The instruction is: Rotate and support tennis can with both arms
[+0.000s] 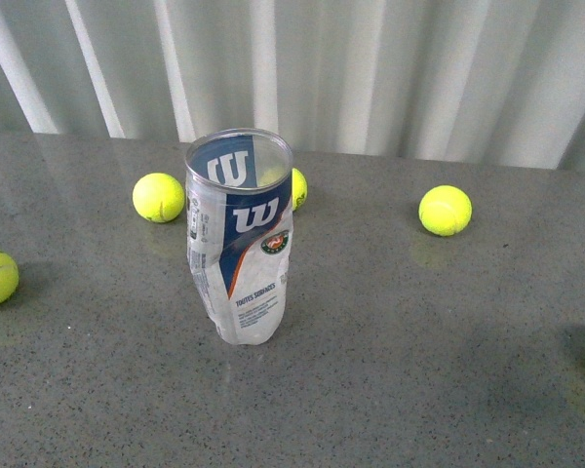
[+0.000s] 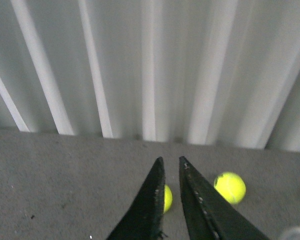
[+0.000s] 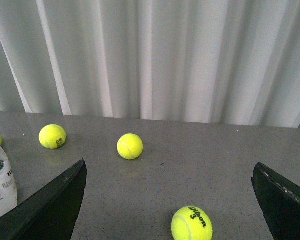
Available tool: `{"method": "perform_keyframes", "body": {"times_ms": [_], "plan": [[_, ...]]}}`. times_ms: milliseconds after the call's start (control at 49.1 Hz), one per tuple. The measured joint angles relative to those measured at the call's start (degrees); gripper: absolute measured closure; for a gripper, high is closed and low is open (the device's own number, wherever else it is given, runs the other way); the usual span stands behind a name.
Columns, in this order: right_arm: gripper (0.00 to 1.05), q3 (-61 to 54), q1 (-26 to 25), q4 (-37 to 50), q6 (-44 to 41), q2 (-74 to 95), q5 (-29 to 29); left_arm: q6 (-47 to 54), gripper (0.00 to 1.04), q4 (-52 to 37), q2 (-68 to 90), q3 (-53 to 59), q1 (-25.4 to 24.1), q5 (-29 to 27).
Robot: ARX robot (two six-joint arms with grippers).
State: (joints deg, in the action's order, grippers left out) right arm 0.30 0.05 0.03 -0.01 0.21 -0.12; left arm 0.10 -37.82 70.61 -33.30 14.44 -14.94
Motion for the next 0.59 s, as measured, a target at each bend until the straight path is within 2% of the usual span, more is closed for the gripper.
{"method": "perform_keyframes", "body": {"times_ms": [82, 306, 591], "plan": [[0.07, 0.0, 0.0, 0.0, 0.0, 0.0, 0.0, -0.3, 1.01, -1.2, -2.1, 4.7, -1.0, 2.2], [0.07, 0.0, 0.0, 0.0, 0.0, 0.0, 0.0, -0.2, 1.01, -3.6, -10.4, 14.7, -5.0, 5.6], [0.07, 0.0, 0.0, 0.0, 0.0, 0.0, 0.1, -0.2, 1.01, -2.4, -20.9, 24.0, -8.9, 9.6]]}}
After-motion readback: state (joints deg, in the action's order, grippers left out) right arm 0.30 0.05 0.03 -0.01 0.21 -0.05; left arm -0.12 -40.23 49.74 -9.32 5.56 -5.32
